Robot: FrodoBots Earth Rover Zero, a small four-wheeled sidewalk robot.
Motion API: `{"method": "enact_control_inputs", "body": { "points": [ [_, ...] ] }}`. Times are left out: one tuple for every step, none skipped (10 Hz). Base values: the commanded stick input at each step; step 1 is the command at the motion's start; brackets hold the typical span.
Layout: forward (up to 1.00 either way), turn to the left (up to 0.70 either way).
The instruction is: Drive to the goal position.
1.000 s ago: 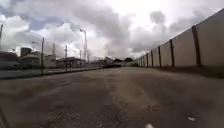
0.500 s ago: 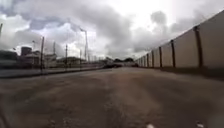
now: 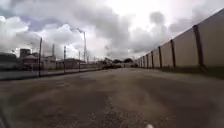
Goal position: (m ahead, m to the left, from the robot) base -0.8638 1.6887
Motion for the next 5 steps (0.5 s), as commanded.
{"method": "enact_control_inputs", "body": {
  "points": [
    [0.3, 0.0],
    [0.3, 0.0],
    [0.3, 0.0],
    [0.3, 0.0],
    [0.3, 0.0]
  ]
}}
